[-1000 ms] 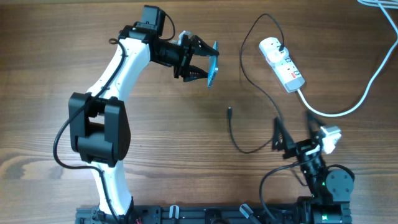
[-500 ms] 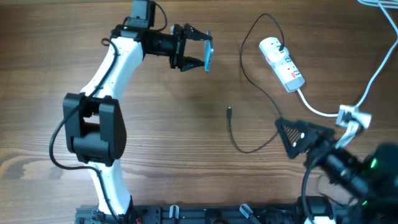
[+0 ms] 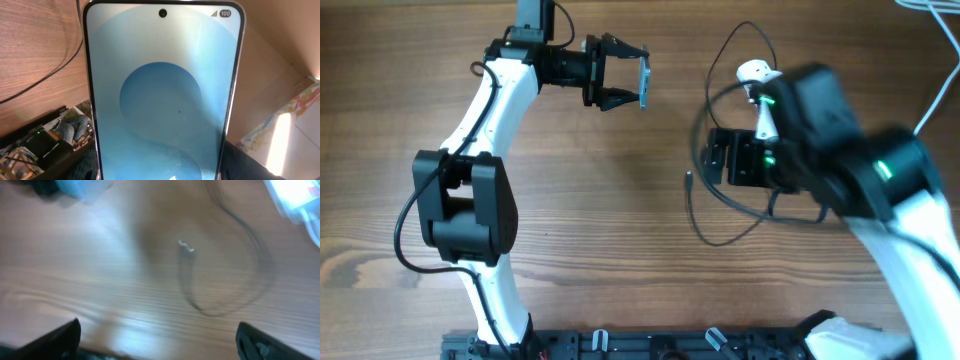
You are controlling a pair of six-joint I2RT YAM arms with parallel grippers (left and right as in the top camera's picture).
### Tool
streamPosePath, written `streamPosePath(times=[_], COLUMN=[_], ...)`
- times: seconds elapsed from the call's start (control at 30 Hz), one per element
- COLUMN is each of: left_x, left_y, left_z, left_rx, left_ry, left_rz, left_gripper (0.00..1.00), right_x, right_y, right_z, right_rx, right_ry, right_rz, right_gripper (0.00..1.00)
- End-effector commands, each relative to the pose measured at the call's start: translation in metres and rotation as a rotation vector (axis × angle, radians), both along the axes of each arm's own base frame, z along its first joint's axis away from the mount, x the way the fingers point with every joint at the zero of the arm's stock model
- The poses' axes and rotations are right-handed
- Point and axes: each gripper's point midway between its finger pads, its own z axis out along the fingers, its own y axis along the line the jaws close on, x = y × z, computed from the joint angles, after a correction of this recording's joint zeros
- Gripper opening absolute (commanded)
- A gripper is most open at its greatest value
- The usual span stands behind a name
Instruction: Plug charger to phone and switch on socket
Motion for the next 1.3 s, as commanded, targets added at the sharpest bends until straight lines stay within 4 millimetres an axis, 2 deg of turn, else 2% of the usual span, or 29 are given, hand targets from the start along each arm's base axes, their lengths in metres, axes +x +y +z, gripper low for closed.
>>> streamPosePath(times=[0.0,0.1,0.17,0.33,0.43,0.57,0.67,0.7,0.73,0.8,0.9,1.0,1.03,1.07,1.17,1.27], left_x=[-0.009,-0.009,-0.010,-0.009,-0.011,-0.012,-0.012,-0.012,-0.012,-0.012,-0.012,-0.012,-0.012,-0.012,-0.012,-0.012], left_y=[-0.002,-0.002,-0.002,-0.002,-0.002,-0.003,-0.003,-0.003,-0.003,-0.003,-0.003,-0.003,-0.002,-0.003,-0.003,-0.002], left_z=[0.028,0.029,0.029,0.029,0.031,0.032,0.032,0.032,0.032,0.032,0.032,0.032,0.032,0.032,0.032,0.032], left_rx=[-0.056,-0.057,-0.058,-0.058,-0.071,-0.076,-0.076,-0.076,-0.076,-0.076,-0.076,-0.076,-0.076,-0.076,-0.076,-0.076], left_ry=[-0.043,-0.024,-0.017,-0.017,-0.015,-0.015,-0.014,-0.015,-0.015,-0.016,-0.018,-0.018,-0.018,-0.019,-0.019,-0.018], left_rz=[-0.032,-0.029,-0.028,-0.028,-0.037,-0.040,-0.040,-0.040,-0.040,-0.040,-0.041,-0.041,-0.040,-0.040,-0.040,-0.040], left_gripper=[0.70,0.70,0.70,0.70,0.70,0.70,0.70,0.70,0.70,0.70,0.70,0.70,0.70,0.70,0.70,0.70], right_x=[0.043,0.073,0.088,0.105,0.124,0.141,0.150,0.152,0.154,0.157,0.159,0.158,0.159,0.159,0.160,0.159], right_y=[0.033,0.069,0.085,0.106,0.109,0.122,0.123,0.122,0.119,0.120,0.120,0.122,0.122,0.123,0.124,0.123], right_z=[0.018,0.020,0.020,0.005,-0.016,-0.041,-0.046,-0.046,-0.044,-0.042,-0.043,-0.049,-0.050,-0.050,-0.049,-0.049], right_rx=[-0.129,-0.085,-0.043,-0.048,-0.089,-0.117,-0.130,-0.135,-0.149,-0.145,-0.144,-0.162,-0.163,-0.161,-0.169,-0.171], right_ry=[-0.119,-0.201,-0.236,-0.250,-0.259,-0.255,-0.278,-0.285,-0.300,-0.318,-0.319,-0.307,-0.306,-0.308,-0.315,-0.312], right_rz=[-0.047,-0.056,-0.058,-0.032,-0.118,-0.113,-0.133,-0.139,-0.151,-0.159,-0.159,-0.127,-0.127,-0.127,-0.109,-0.109], right_gripper=[1.00,0.99,0.99,0.93,0.86,0.86,0.86,0.79,0.68,0.64,0.52,0.49,0.44,0.35,0.27,0.05])
